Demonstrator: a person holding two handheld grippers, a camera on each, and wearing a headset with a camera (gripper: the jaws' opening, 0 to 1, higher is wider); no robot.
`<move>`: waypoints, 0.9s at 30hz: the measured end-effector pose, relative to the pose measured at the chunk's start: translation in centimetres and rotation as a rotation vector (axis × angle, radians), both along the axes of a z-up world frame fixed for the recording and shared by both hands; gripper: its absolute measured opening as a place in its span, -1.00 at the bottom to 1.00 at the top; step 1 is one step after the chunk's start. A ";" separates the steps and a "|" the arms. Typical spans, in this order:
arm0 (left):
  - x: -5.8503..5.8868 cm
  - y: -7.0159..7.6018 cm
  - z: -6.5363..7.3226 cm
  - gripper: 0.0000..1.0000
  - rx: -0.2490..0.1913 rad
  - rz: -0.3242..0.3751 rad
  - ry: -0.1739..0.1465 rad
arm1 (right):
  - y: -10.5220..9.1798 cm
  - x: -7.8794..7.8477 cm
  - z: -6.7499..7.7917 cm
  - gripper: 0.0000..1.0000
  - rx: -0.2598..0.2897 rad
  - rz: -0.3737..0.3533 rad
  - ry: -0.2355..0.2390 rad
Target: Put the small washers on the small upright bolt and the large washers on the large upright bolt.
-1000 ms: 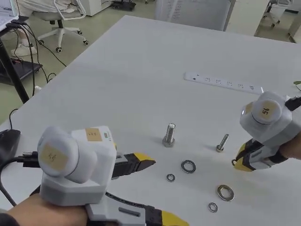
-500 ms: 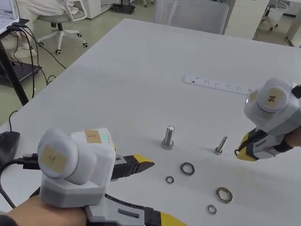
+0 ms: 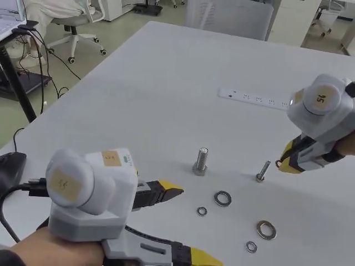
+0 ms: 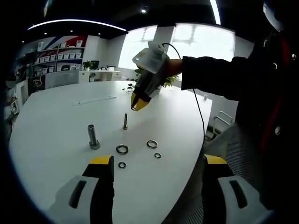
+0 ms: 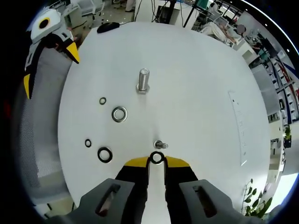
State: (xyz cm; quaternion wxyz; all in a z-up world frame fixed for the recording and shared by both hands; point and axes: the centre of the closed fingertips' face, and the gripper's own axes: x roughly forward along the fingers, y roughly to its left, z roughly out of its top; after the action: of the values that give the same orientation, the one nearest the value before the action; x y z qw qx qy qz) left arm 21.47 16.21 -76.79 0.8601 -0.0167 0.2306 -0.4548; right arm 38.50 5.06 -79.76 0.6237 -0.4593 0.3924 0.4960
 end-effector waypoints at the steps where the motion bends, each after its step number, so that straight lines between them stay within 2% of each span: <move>1: 0.0 0.0 0.0 0.52 0.000 0.001 -0.001 | 0.1 0.2 0.0 -0.74 0.001 0.001 -0.002; 9: 0.0 0.1 0.0 0.52 0.001 0.008 0.001 | 0.6 1.1 -0.3 -0.74 -0.004 0.009 -0.004; 27: 0.1 0.3 -0.1 0.52 0.001 0.018 0.005 | 0.9 1.6 -1.8 -0.74 -0.030 0.029 0.025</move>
State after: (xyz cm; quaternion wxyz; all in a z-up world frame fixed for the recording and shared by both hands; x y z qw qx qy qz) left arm 21.55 16.50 -76.92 0.8635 -0.0194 0.2330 -0.4469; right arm 40.08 5.99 -81.54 0.6046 -0.4681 0.4007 0.5048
